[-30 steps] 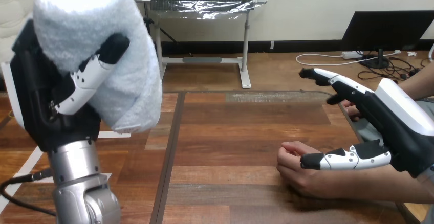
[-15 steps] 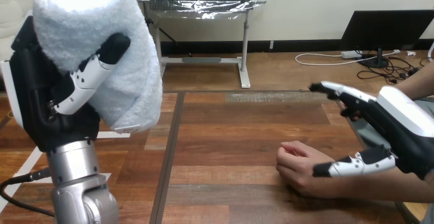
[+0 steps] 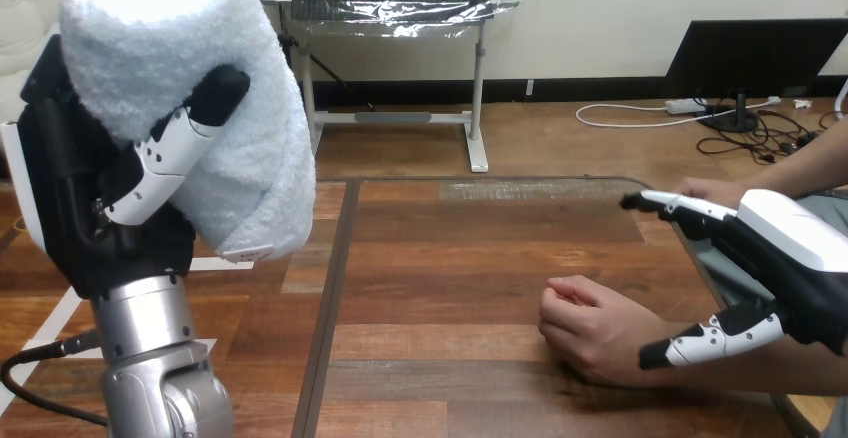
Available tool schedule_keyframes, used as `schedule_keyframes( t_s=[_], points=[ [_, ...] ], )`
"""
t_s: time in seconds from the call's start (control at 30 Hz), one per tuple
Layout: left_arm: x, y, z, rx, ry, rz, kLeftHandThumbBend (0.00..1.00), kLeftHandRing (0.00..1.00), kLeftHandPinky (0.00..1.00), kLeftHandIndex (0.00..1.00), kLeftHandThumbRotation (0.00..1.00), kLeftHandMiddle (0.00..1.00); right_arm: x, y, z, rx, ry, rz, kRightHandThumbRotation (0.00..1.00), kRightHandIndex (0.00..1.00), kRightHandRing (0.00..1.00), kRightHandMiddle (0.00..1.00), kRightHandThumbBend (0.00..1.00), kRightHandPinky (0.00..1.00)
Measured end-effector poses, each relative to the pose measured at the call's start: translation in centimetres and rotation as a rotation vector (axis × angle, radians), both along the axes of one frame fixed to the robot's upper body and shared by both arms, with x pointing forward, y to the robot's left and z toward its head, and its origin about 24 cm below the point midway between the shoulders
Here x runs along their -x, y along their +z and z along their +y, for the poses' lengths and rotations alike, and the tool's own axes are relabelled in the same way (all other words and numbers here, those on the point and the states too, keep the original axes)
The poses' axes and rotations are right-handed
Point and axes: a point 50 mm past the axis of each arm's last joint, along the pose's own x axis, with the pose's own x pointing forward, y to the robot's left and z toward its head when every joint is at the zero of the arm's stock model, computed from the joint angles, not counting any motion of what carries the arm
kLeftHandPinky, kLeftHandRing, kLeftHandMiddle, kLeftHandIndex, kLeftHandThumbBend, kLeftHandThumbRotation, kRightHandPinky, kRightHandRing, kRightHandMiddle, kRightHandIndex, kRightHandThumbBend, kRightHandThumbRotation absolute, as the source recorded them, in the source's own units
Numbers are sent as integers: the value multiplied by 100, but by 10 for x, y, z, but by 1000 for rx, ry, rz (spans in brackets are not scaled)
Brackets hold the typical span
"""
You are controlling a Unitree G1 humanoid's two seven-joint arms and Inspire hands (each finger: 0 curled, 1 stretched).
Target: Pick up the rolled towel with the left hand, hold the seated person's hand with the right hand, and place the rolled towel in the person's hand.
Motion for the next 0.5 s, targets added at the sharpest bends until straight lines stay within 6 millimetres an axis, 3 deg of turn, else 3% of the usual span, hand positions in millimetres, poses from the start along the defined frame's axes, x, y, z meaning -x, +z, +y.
schedule_keyframes(
  t_s=[0.5],
  points=[
    [0,0,-1,-7,-11,-4,60,29,22,38,0,35,-11,-6,-8,89,-5,73,28,93,92,93,100,88]
  ],
)
